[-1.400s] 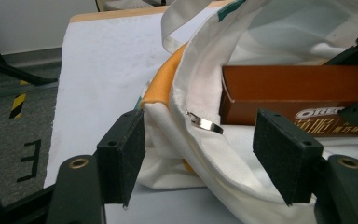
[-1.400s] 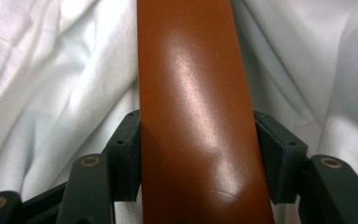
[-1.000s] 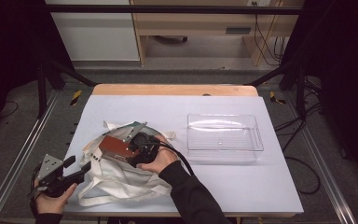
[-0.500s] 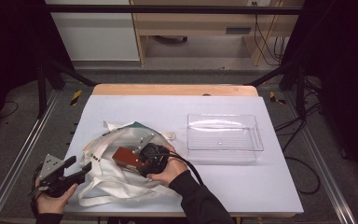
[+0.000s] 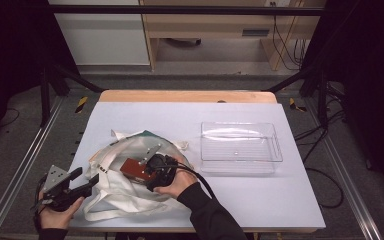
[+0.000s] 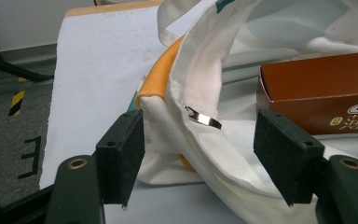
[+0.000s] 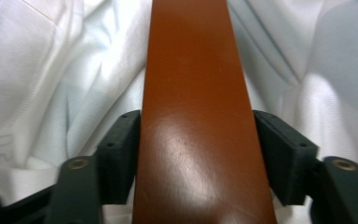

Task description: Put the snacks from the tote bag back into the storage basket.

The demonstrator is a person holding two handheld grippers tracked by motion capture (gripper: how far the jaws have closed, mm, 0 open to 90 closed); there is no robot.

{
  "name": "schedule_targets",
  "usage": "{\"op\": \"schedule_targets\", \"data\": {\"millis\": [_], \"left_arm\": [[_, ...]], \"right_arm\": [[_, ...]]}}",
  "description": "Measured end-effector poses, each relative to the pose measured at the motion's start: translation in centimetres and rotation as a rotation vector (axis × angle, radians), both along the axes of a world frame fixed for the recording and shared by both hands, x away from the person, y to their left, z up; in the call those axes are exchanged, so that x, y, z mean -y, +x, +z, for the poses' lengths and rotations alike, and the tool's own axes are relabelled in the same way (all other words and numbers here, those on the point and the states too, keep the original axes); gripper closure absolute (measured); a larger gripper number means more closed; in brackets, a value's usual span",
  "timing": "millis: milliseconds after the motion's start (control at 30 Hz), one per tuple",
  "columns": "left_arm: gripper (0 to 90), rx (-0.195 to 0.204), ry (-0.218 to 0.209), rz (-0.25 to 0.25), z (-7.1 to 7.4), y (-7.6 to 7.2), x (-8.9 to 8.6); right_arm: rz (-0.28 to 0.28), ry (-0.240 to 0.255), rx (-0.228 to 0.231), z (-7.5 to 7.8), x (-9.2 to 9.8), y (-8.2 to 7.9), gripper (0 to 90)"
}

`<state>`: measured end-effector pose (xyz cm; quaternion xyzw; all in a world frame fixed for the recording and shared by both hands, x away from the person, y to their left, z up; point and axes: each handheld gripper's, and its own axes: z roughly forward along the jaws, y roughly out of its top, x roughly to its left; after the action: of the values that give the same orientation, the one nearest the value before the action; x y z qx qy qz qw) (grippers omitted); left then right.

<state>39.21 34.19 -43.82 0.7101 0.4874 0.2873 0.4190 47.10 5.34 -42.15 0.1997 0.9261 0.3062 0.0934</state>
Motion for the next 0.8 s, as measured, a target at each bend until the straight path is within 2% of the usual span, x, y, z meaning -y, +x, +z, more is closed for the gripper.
{"op": "schedule_targets", "data": {"millis": [200,233,267,400,567,600,633,667,733,800], "left_arm": [[33.8,-0.003,0.002,0.001,0.0,0.0,0.0],[33.8,-0.004,0.001,0.001,0.0,0.1,0.0],[33.8,-0.004,0.001,0.0,0.0,0.0,0.0],[33.9,-0.004,0.005,0.003,0.0,0.0,0.0],[33.9,-0.004,0.002,0.004,0.0,0.0,0.0],[33.9,-0.004,0.002,0.004,0.0,0.0,0.0],[33.9,-0.003,0.001,0.005,0.0,0.0,0.0],[33.9,-0.002,-0.001,0.005,0.0,0.0,0.0],[33.9,-0.002,0.0,0.005,0.0,0.0,0.0],[33.7,-0.001,-0.002,0.001,0.0,0.0,0.0]], "right_arm": [[-0.003,-0.035,-0.042,-0.3,-0.5,0.3,37.8],[-0.003,-0.035,-0.042,-0.3,-0.5,0.3,37.8],[-0.006,-0.071,-0.04,-0.3,-0.8,0.3,40.5],[-0.005,-0.086,-0.036,0.0,-0.9,0.3,42.9],[0.003,-0.068,-0.024,0.5,-0.6,0.1,43.1],[0.011,-0.046,-0.015,0.9,-0.2,0.0,43.1],[0.011,-0.046,-0.015,0.9,-0.2,0.0,43.1],[0.021,-0.016,-0.01,1.4,0.3,-0.2,43.1],[0.021,-0.004,-0.01,1.6,0.5,-0.3,43.1],[0.03,0.043,0.01,2.5,1.4,-0.6,43.0]]}}
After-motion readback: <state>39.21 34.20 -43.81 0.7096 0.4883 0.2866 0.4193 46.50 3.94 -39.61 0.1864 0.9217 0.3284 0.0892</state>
